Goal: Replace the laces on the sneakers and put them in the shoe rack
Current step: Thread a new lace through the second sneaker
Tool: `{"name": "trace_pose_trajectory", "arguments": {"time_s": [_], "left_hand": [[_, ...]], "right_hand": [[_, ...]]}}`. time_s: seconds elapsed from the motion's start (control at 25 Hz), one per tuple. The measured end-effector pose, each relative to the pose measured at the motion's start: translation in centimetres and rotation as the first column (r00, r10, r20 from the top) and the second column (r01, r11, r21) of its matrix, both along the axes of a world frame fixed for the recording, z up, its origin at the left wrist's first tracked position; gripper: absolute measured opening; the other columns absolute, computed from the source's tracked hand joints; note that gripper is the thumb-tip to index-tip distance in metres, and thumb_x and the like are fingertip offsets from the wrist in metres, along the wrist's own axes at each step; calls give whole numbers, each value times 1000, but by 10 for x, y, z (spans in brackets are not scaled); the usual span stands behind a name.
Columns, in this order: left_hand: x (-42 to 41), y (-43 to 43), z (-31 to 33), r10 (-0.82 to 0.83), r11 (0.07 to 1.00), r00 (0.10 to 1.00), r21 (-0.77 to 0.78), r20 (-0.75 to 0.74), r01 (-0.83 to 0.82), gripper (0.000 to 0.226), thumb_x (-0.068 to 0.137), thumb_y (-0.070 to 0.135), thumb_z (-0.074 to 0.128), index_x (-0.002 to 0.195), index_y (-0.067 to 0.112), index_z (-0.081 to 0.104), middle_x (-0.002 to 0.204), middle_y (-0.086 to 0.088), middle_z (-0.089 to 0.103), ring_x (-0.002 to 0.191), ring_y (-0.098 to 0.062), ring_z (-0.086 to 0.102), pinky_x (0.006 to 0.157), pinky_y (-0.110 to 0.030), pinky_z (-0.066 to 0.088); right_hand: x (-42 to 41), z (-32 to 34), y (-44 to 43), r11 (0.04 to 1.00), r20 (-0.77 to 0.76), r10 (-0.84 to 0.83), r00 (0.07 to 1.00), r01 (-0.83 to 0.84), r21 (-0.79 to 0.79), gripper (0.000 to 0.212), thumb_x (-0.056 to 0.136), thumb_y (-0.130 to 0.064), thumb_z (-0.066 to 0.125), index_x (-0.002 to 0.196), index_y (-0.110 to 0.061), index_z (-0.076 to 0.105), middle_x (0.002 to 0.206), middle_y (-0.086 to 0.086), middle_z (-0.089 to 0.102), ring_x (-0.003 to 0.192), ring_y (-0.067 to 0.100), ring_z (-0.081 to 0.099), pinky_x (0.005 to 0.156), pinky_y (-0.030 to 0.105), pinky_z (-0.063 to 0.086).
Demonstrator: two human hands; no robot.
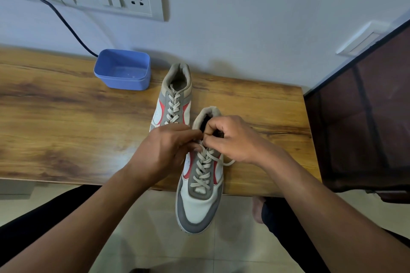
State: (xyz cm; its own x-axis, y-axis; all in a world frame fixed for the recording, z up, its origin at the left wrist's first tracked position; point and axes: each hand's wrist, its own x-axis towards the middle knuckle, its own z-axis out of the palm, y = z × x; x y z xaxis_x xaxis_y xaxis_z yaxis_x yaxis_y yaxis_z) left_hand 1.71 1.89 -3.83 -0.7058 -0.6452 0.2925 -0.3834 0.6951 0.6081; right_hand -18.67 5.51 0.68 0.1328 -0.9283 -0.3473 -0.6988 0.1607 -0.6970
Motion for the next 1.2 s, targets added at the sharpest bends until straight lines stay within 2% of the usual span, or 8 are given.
{"name": "trace_pose_trajectory", "arguments": {"time_s": [0.12,0.32,0.56,0.72,0.8,0.96,1.08,1.2], "left_hand": [[2,-5,2,-37,999,999,9,14,37,22,90,20,73,111,13,77,85,3,72,75,-12,67,62,-32,54],[3,-13,4,-81,996,996,26,31,81,29,83,12,77,112,13,78,89,2,76,74,-11,71,62,-30,56],[1,-16,2,-79,997,995,23,64,78,35,78,1,79,112,11,79,86,-2,75,72,-15,70,61,-27,55],[0,-17,0,-82,996,991,51,103,77,37,78,-3,80,110,16,80,87,1,73,73,-9,67,67,-3,40],[0,-18,1,-65,994,989,97,135,52,38,80,1,78,112,21,79,87,4,68,73,-5,60,66,-3,37],[-6,-15,21,7,984,994,177,110,-26,34,82,12,60,104,30,78,90,5,60,79,-8,58,64,-24,50],[-21,-14,41,-73,983,996,171,50,64,20,84,11,75,96,26,79,91,8,63,79,-5,60,67,-10,41],[-41,-9,52,-203,970,961,170,189,172,14,80,26,84,91,33,80,87,15,57,77,2,55,63,-9,34]], "right_hand": [[1,3,2,1000,-9,10,1000,-10,2,12,94,-22,71,82,-22,70,84,-3,72,75,14,69,59,26,50],[-5,6,2,999,38,-34,999,35,-34,20,90,-16,71,72,-23,67,76,-1,71,62,12,61,56,34,45],[-8,18,0,1000,67,-31,997,31,2,15,89,-15,75,75,-18,75,79,1,75,72,20,68,65,44,52],[-18,29,6,998,100,-28,995,34,-55,22,89,-14,74,68,-20,74,74,4,75,71,31,67,63,42,51],[-21,32,8,999,85,-21,996,25,-40,23,91,-18,74,69,-22,74,70,1,74,65,21,67,66,41,53],[-33,49,15,999,64,-42,997,44,-18,23,95,-23,75,71,-21,73,59,-4,68,53,10,61,62,36,55],[-40,60,37,991,22,55,998,-57,119,14,94,-28,77,81,-23,75,69,-6,74,63,18,72,62,38,61],[-37,55,55,962,-18,167,986,-159,221,9,97,-25,74,88,-25,75,76,-10,77,68,7,74,71,36,64]]}}
